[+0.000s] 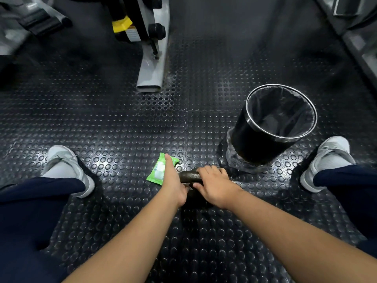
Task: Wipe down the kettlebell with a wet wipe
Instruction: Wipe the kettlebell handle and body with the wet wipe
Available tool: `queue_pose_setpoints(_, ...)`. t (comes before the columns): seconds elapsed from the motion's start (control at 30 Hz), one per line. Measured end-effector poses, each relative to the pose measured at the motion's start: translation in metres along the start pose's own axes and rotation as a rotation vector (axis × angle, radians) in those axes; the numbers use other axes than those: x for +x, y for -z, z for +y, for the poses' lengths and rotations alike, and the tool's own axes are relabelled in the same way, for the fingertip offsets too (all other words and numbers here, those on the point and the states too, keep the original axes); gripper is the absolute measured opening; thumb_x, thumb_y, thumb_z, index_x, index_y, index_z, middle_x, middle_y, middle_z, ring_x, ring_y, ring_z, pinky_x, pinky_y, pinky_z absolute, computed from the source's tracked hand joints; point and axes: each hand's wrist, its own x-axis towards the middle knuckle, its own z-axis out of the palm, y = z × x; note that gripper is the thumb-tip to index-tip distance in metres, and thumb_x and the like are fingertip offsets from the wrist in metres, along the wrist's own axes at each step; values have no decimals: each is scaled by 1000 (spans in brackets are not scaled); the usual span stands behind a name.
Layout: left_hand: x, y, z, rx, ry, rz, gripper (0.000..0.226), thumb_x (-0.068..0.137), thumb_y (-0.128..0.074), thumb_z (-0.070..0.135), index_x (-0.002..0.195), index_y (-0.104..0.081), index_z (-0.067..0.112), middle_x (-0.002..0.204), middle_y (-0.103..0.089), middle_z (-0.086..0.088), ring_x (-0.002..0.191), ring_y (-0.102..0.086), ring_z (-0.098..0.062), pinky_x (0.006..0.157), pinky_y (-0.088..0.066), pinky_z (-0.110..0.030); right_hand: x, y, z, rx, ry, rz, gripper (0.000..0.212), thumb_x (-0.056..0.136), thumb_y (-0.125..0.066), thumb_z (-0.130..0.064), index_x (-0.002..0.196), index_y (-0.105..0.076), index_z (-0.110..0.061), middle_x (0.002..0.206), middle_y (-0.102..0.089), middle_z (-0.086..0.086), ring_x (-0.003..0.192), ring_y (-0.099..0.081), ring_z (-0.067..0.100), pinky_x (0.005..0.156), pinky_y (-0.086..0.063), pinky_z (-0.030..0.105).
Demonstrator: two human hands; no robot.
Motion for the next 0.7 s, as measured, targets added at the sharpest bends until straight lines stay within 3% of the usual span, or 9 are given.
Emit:
queue_pose_setpoints(0.1,5,15,-16,53,-35,-41,95,80,-38,94,103,-72,8,96,-69,-13,77,-62,-24,77,-52,-36,0,3,-4,-12,4,-12,44,105,-37,-51,136,-44,-22,132,-50,-2,123,-42,21,115,-27,48)
queue_pose_setpoints(0.3,2,4,-3,23,-37,26,102,71,-43,99,120,-70,13,111,-77,-13,109,-71,-34,89,-58,-42,0,5,-3,-14,-4,-27,45,105,-39,-51,138,-44,-20,135,-50,0,126,-42,22,116,-27,49)
queue_pose_setpoints(0.37,0,-2,7,63,-29,43,97,73,-42,98,119,-69,17,110,-76,-14,103,-72,-35,85,-58,-43,0,6,-2,-16,-4,-26,46,105,-39,-51,139,-43,-20,136,-50,1,127,-42,23,116,-26,49)
queue_pose_setpoints(0.47,-4,-10,13,143,-27,97,73,88,-39,86,99,-63,18,97,-72,-11,88,-69,-31,68,-53,-38,1,5,-4,-16,-6,-32,48,105,-39,-52,139,-43,-20,137,-50,2,127,-41,23,116,-26,49)
queue_pose_setpoints(0.5,-5,-11,14,134,-9,88,72,88,-39,86,97,-62,18,96,-71,-11,88,-69,-31,68,-53,-39,2,4,-5,-16,-4,-33,48,105,-39,-53,139,-43,-20,136,-50,1,127,-42,23,116,-26,48)
queue_pose_setpoints(0.57,-4,-7,13,88,24,20,89,83,-38,91,108,-68,11,99,-75,-14,89,-72,-32,80,-58,-44,3,4,-5,-19,-6,-21,46,104,-39,-53,136,-45,-22,133,-51,0,124,-43,22,115,-28,48)
queue_pose_setpoints(0.63,-4,4,8,38,40,-20,101,83,-39,91,118,-67,1,91,-76,-15,68,-71,-27,78,-60,-42,2,4,-5,-22,-8,-11,44,103,-40,-54,134,-45,-24,131,-52,-2,122,-43,20,114,-28,46)
queue_pose_setpoints(0.67,0,10,5,45,48,-34,102,85,-39,89,120,-65,-3,91,-76,-16,68,-70,-27,76,-60,-42,2,4,-5,-22,-9,-11,43,103,-40,-54,134,-45,-25,131,-52,-3,121,-43,20,114,-28,46)
queue_pose_setpoints(0.7,1,14,3,42,57,-55,104,86,-40,87,125,-63,-6,98,-77,-19,79,-73,-30,82,-60,-44,2,4,-5,-21,-9,-12,43,103,-40,-54,134,-45,-25,131,-52,-3,121,-44,19,115,-28,46)
